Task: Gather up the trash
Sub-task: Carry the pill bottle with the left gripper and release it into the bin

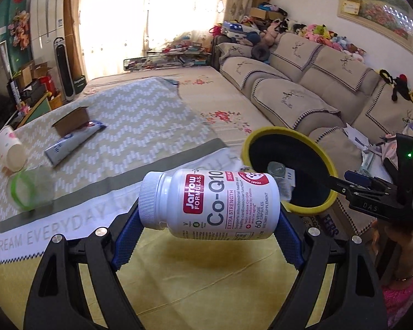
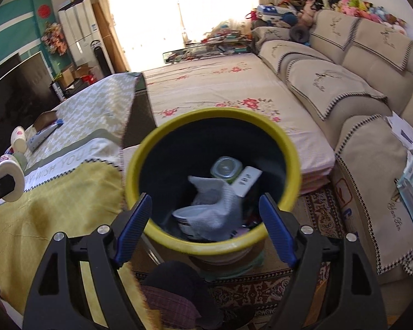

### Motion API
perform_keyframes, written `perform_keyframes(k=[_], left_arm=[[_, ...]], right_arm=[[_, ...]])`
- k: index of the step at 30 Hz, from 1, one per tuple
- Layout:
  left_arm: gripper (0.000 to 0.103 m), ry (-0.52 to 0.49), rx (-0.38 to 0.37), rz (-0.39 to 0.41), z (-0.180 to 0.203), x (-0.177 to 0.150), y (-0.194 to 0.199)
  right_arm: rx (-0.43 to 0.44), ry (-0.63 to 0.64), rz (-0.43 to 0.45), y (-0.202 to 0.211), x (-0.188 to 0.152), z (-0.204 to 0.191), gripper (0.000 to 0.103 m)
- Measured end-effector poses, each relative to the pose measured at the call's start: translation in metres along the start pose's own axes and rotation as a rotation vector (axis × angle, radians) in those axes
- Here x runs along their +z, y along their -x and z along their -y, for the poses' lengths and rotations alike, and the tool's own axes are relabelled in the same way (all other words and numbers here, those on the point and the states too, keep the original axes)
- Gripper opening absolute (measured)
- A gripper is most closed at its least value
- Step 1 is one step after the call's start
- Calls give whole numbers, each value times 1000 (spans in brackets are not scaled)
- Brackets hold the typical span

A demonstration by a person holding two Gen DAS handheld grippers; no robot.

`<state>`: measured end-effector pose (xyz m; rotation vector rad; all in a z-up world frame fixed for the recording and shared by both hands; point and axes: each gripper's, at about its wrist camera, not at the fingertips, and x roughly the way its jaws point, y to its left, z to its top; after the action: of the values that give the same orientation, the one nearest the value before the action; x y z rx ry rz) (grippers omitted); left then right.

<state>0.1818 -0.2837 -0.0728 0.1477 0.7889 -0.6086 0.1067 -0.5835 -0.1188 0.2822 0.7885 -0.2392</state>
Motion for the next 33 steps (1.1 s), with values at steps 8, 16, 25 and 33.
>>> perform_keyframes(k=[8, 16, 25, 33], left_arm=[[84, -133, -81, -28, 87, 33, -55], [84, -202, -95, -64, 142, 63, -116], [92, -131, -112, -22, 112, 72, -105], [94, -9, -93, 49, 22, 39, -38]], right_arm=[[-81, -120, 15, 12, -12, 71, 77], [-104, -180, -2, 9, -22, 106, 77], [-94, -162, -16, 1, -21, 94, 78], [-49, -85, -24, -6, -14, 53, 78]])
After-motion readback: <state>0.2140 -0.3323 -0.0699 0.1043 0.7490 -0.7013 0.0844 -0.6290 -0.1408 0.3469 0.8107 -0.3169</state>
